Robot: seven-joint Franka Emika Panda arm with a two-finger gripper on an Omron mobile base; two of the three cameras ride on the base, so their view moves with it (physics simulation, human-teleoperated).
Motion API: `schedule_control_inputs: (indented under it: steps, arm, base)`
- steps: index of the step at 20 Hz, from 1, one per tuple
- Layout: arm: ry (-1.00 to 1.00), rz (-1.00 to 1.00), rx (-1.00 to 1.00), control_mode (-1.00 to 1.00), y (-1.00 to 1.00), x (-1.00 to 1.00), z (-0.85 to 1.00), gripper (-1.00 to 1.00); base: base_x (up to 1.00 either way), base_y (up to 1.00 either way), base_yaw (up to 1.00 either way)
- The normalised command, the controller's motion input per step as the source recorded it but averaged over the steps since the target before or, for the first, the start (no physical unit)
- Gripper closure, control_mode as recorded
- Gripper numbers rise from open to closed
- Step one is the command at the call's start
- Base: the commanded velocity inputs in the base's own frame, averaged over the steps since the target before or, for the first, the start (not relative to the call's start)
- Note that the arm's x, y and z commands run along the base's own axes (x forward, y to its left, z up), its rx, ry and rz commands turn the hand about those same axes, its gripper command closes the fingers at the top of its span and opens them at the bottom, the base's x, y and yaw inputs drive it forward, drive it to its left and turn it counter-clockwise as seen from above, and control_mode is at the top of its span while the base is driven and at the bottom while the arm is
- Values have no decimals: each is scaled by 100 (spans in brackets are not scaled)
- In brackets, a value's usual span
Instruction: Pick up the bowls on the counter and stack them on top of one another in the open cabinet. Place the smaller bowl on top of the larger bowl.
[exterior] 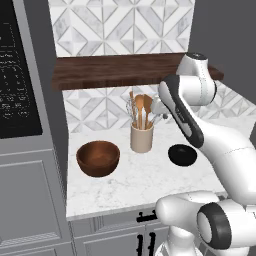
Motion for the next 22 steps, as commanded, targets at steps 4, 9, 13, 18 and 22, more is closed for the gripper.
schedule_control_inputs:
  steps: [4,9,13,18,22]
  arm:
    - [0,0,0,-100,-2,-21,0,-100]
    - [-1,-2,1,-100,-11,-63,0,-100]
    - [0,-10,0,-100,-9,-34,-11,-100]
    - [0,-19,0,-100,-9,-28,-26,-100]
    - [0,-17,0,-100,-20,-5,-27,-100]
  base:
    - [0,0,0]
    - [0,0,0]
    - [0,0,0]
    - [0,0,0]
    - [0,0,0]
